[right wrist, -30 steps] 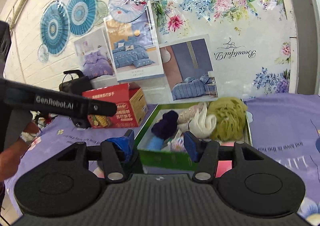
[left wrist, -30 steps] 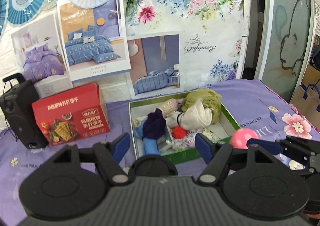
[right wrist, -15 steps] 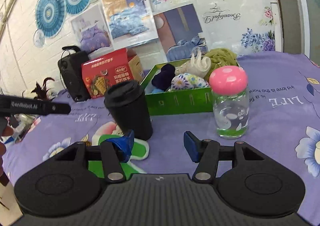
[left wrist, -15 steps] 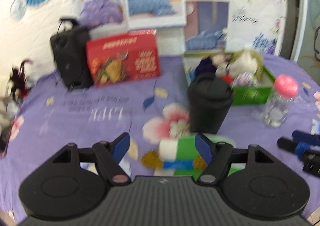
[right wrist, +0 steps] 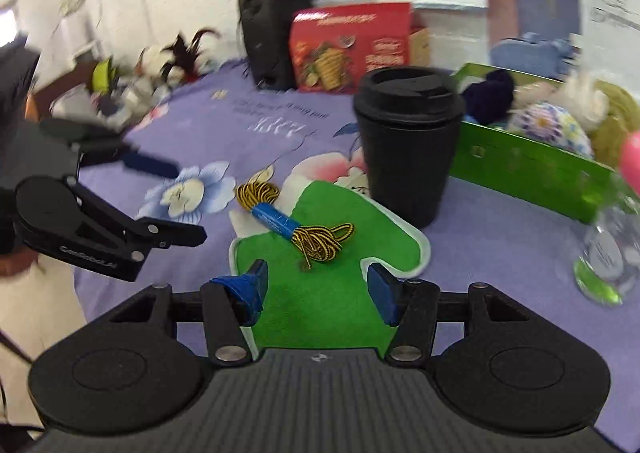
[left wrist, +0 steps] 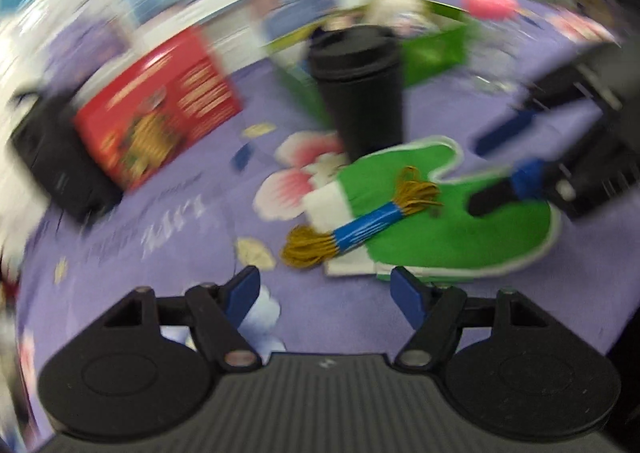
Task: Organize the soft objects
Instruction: 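Move both grippers to the green mitt and shoelace bundle on the table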
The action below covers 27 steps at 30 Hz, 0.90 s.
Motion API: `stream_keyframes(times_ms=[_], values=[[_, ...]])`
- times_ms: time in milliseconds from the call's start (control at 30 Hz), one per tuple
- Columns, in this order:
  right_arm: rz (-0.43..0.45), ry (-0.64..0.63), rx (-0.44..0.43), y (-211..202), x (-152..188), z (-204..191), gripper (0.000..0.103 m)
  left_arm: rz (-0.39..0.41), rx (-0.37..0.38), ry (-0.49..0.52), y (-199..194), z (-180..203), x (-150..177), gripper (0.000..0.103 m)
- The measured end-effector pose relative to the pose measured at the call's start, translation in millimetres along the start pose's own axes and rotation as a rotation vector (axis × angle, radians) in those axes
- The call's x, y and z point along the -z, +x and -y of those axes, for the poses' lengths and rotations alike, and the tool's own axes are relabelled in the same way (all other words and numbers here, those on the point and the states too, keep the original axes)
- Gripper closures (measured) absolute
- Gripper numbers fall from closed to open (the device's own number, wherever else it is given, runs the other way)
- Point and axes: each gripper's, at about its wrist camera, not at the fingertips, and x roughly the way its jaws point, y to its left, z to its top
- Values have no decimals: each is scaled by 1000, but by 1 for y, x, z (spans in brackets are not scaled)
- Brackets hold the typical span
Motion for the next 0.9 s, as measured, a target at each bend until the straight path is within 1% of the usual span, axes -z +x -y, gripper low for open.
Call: stream_keyframes(times_ms=[67,133,233,300,333,433,500,600,667,733,833,900], values=[[-22,-12,-30,7,-9,5,63,31,40,149,6,-1,-3,30],[-32,-22,-45,13,-20,9,63,36,109,218,15,-10,-8,30],[-46,-76,-41,23,-29,7,63,9,197,249,35,-27,-20,30],[-69,-101,-53,30,-31,7,63,-12,244,259,47,-37,-26,39],[-74,-107,-61,32,-30,7,63,-25,268,266,53,-41,-30,40],[-101,-133,-84,37,-30,6,63,-53,329,289,64,-50,-36,41],[-106,-162,-82,39,-32,3,63,-59,358,327,67,-48,-36,41],[-104,-220,-75,43,-34,-2,63,-68,369,393,69,-41,-32,41],[-106,-240,-83,48,-36,-3,63,-79,376,402,72,-40,-30,41],[-118,-244,-95,54,-37,-3,63,-92,383,387,75,-41,-31,41],[-135,-258,-92,59,-34,-6,63,-102,390,346,79,-44,-31,41],[-159,-235,-111,61,-32,-6,63,-108,407,309,76,-46,-31,41]])
